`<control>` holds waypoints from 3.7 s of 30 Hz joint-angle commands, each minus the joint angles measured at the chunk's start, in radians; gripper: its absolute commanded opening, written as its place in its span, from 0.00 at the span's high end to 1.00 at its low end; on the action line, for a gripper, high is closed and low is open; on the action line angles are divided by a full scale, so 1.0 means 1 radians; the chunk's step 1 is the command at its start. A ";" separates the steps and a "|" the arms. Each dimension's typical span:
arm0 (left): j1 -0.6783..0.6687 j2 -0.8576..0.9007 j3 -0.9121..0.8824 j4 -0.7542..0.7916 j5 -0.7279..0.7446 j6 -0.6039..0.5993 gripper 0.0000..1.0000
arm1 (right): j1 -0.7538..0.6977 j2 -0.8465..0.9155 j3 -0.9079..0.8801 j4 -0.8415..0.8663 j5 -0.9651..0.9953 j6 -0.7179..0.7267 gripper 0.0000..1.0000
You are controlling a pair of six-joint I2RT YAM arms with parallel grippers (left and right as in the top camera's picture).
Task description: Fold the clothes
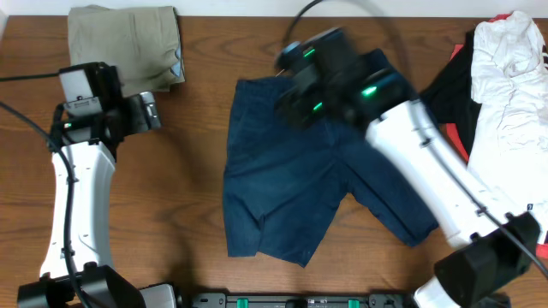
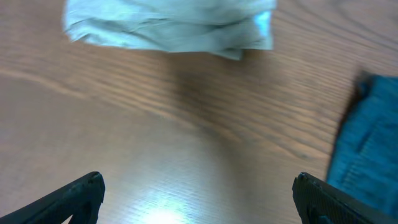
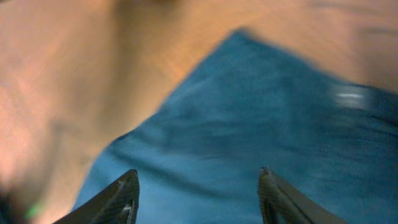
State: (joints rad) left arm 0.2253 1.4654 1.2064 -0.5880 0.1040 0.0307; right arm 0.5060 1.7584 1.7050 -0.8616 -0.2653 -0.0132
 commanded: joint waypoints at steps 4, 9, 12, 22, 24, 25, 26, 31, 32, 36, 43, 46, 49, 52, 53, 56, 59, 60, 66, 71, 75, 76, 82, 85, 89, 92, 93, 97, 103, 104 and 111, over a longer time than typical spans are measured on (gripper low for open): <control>-0.177 0.039 0.109 0.052 0.047 0.084 0.02 | -0.255 -0.020 0.034 -0.008 0.003 0.021 0.37; -0.327 0.200 0.226 0.073 0.034 0.119 0.02 | -0.394 -0.020 0.034 -0.007 0.003 0.012 0.35; -0.372 0.326 0.298 0.079 0.034 0.119 0.02 | -0.450 -0.020 0.034 -0.020 0.002 -0.003 0.35; -0.389 0.536 0.349 0.163 0.048 0.139 0.02 | -0.472 -0.019 0.033 -0.094 0.003 -0.045 0.33; -0.391 0.562 0.349 0.164 0.081 0.151 0.02 | -0.472 -0.019 0.033 -0.096 0.006 -0.048 0.33; -0.392 0.577 0.349 0.164 0.100 0.153 0.02 | -0.472 -0.019 0.033 -0.096 0.006 -0.048 0.33; -0.393 0.590 0.349 0.164 0.111 0.154 0.02 | -0.472 -0.019 0.033 -0.095 0.006 -0.048 0.33; -0.401 0.632 0.349 0.164 0.118 0.161 0.02 | -0.472 -0.019 0.033 -0.093 0.006 -0.048 0.32; -0.402 0.640 0.349 0.164 0.118 0.161 0.02 | -0.472 -0.019 0.032 -0.093 0.006 -0.048 0.32; -0.404 0.690 0.349 0.169 0.118 0.160 0.04 | -0.472 -0.019 0.032 -0.090 0.006 -0.065 0.36; -0.404 0.712 0.348 0.171 0.121 0.151 0.60 | -0.473 -0.019 0.032 -0.087 0.007 -0.075 0.41; -0.404 0.712 0.348 0.171 0.121 0.147 0.82 | -0.472 -0.019 0.032 -0.085 0.007 -0.075 0.42; -0.398 0.711 0.348 0.171 0.113 0.101 0.94 | -0.472 -0.019 0.032 -0.079 0.006 -0.074 0.46; -0.377 0.710 0.348 0.158 0.025 -0.010 0.94 | -0.464 -0.017 0.025 -0.065 0.006 -0.070 0.48; -0.364 0.708 0.348 0.145 -0.009 -0.047 0.94 | -0.459 -0.016 0.019 -0.058 0.006 -0.070 0.48; -0.306 0.690 0.348 0.087 -0.042 -0.101 0.94 | -0.442 -0.008 -0.004 -0.042 0.006 -0.070 0.49; -0.233 0.662 0.348 0.014 -0.042 -0.119 0.94 | -0.426 0.011 -0.019 -0.034 0.006 -0.070 0.49; -0.207 0.652 0.348 -0.019 -0.043 -0.119 0.94 | -0.422 0.022 -0.019 -0.034 0.006 -0.070 0.49; -0.048 0.604 0.348 -0.262 -0.101 -0.152 0.94 | -0.380 0.089 -0.019 -0.018 -0.002 -0.050 0.49; 0.064 0.601 0.348 -0.441 -0.106 -0.152 0.94 | -0.337 0.152 -0.019 -0.002 -0.002 -0.033 0.48; 0.112 0.599 0.348 -0.528 -0.106 -0.148 0.94 | -0.302 0.214 -0.019 -0.006 -0.001 0.001 0.46; 0.118 0.597 0.348 -0.541 -0.110 -0.148 0.94 | -0.294 0.232 -0.019 -0.010 -0.002 0.016 0.45; 0.121 0.517 0.349 -0.562 -0.146 -0.148 0.93 | -0.250 0.325 -0.019 -0.075 -0.005 0.028 0.43; 0.120 0.423 0.355 -0.546 -0.146 -0.149 0.71 | -0.227 0.351 -0.019 -0.112 0.000 0.039 0.42; 0.115 0.264 0.358 -0.498 -0.146 -0.148 0.35 | -0.192 0.377 -0.019 -0.152 0.029 0.074 0.40; 0.100 0.149 0.358 -0.452 -0.146 -0.148 0.12 | -0.168 0.389 -0.020 -0.174 0.101 0.117 0.39; 0.093 0.117 0.358 -0.436 -0.146 -0.148 0.09 | -0.161 0.392 -0.020 -0.180 0.128 0.134 0.39; 0.055 0.035 0.358 -0.377 -0.145 -0.134 0.02 | -0.132 0.403 -0.020 -0.198 0.240 0.200 0.39; -0.006 0.037 0.357 -0.354 -0.145 -0.114 0.02 | -0.116 0.438 -0.020 -0.211 0.277 0.242 0.38; -0.017 0.040 0.355 -0.353 -0.146 -0.114 0.02 | -0.116 0.451 -0.020 -0.213 0.277 0.249 0.37; -0.062 0.066 0.354 -0.345 -0.146 -0.114 0.02 | -0.124 0.510 -0.020 -0.211 0.276 0.291 0.37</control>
State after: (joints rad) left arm 0.1726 1.5219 1.5555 -0.9367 -0.0334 -0.1001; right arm 0.3771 2.2425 1.6882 -1.0798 -0.0067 0.2367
